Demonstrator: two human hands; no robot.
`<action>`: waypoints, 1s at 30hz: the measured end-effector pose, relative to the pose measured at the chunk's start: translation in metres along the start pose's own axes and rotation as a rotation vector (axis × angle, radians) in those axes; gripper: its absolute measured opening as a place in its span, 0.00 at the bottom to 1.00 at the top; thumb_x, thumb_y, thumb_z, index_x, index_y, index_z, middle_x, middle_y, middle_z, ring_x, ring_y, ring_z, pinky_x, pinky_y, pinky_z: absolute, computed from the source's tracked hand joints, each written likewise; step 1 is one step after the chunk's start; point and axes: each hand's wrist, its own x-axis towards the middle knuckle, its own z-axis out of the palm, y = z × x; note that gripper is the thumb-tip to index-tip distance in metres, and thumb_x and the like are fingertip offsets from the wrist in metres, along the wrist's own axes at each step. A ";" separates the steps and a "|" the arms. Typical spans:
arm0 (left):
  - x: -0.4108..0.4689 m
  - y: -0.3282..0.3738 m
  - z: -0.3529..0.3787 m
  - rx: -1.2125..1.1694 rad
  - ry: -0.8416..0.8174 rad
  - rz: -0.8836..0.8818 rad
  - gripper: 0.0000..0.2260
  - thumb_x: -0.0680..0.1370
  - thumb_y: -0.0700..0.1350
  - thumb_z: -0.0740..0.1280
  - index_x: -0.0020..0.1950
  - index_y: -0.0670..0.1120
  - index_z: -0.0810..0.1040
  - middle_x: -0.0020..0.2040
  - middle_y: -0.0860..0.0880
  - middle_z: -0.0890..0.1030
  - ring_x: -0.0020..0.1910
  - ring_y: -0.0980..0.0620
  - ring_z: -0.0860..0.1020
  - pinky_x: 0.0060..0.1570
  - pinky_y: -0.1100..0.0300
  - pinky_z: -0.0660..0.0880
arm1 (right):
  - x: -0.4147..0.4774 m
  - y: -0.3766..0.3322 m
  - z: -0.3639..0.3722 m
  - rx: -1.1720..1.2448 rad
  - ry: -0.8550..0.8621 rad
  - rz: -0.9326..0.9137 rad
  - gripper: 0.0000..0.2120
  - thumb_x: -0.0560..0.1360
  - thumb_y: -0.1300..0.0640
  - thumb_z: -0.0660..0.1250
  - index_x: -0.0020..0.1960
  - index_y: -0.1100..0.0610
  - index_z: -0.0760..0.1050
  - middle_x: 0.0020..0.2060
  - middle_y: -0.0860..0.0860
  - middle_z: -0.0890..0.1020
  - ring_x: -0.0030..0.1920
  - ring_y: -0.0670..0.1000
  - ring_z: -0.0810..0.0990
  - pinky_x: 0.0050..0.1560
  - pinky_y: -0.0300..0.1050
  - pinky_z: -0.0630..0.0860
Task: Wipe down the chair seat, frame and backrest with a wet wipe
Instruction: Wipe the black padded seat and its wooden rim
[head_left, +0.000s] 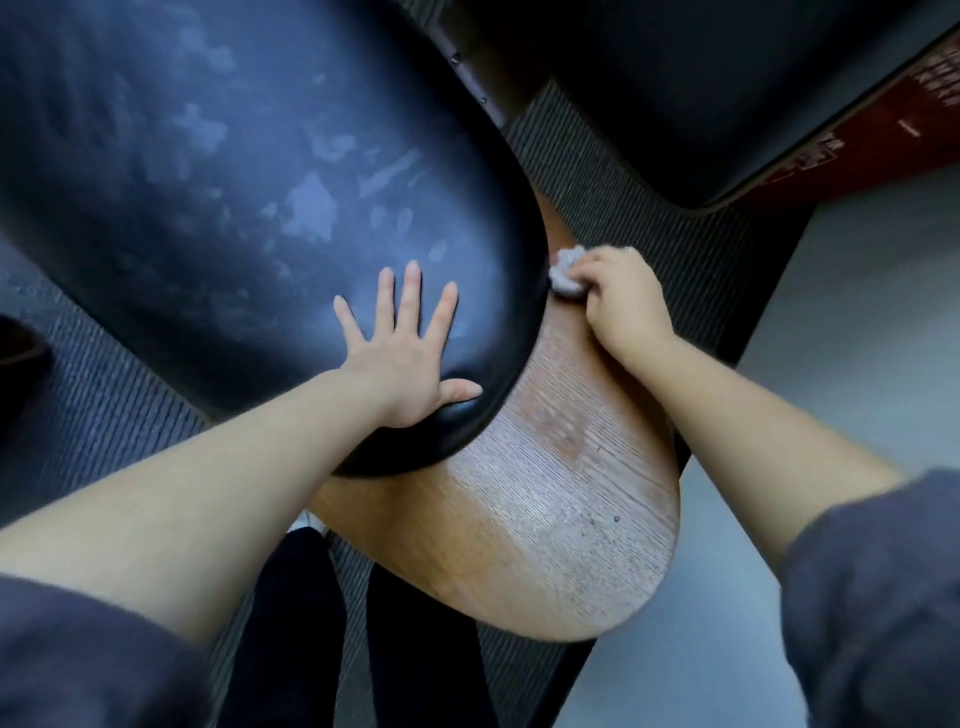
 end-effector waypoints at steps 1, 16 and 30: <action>-0.001 0.000 -0.001 0.002 -0.008 -0.002 0.46 0.74 0.73 0.53 0.76 0.52 0.29 0.75 0.42 0.26 0.74 0.39 0.28 0.67 0.26 0.39 | -0.017 0.002 -0.005 0.012 -0.028 -0.023 0.19 0.68 0.72 0.60 0.47 0.57 0.84 0.51 0.51 0.83 0.50 0.58 0.74 0.52 0.45 0.67; -0.009 0.002 -0.007 -0.032 0.059 -0.008 0.46 0.73 0.72 0.57 0.78 0.53 0.35 0.78 0.43 0.31 0.76 0.40 0.33 0.70 0.28 0.43 | -0.063 -0.009 -0.019 0.126 -0.147 -0.021 0.14 0.66 0.71 0.60 0.40 0.58 0.81 0.42 0.52 0.81 0.48 0.53 0.74 0.48 0.42 0.67; -0.022 -0.001 0.007 -0.024 0.139 0.030 0.43 0.75 0.70 0.57 0.79 0.54 0.38 0.79 0.45 0.35 0.78 0.42 0.36 0.72 0.32 0.44 | -0.010 -0.030 -0.006 0.096 -0.056 0.123 0.11 0.67 0.71 0.61 0.36 0.59 0.80 0.38 0.52 0.79 0.43 0.53 0.77 0.41 0.44 0.67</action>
